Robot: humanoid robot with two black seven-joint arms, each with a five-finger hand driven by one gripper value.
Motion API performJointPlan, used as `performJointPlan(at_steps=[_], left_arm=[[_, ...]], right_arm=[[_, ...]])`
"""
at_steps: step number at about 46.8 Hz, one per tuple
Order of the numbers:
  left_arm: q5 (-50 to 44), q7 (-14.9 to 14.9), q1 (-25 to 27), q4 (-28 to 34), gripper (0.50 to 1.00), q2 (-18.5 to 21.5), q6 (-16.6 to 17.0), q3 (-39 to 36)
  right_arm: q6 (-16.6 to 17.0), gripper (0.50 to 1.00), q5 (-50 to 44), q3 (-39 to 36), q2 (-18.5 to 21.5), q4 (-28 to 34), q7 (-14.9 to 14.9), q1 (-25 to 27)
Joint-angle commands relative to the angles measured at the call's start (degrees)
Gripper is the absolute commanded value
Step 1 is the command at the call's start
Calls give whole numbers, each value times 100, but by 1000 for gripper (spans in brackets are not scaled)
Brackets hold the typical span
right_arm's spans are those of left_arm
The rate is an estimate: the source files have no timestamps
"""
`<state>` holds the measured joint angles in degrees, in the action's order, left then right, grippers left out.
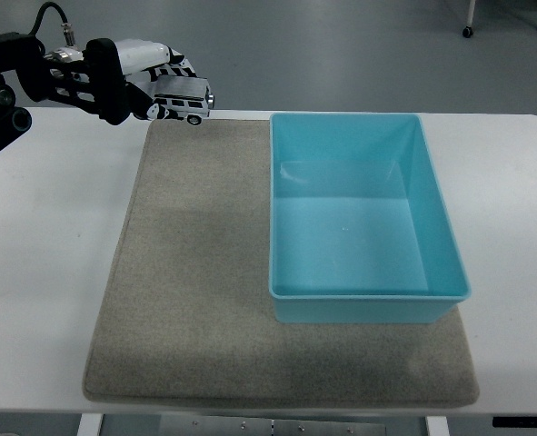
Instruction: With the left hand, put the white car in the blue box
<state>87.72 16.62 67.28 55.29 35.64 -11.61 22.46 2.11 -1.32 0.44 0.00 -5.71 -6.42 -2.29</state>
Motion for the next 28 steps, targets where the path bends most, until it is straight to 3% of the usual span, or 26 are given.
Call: performJointPlan(at_steps=[1, 9, 28], left_arm=[[0, -1, 241, 166, 500, -66, -227, 12], [-97, -10, 488, 386, 500, -636, -403, 21], [26, -106, 242, 96, 500, -2210, -377, -67]], right_arm=[[0, 936, 0, 0, 0, 0, 0, 0], [0, 936, 0, 0, 0, 0, 0, 0], [0, 936, 0, 0, 0, 0, 0, 0]])
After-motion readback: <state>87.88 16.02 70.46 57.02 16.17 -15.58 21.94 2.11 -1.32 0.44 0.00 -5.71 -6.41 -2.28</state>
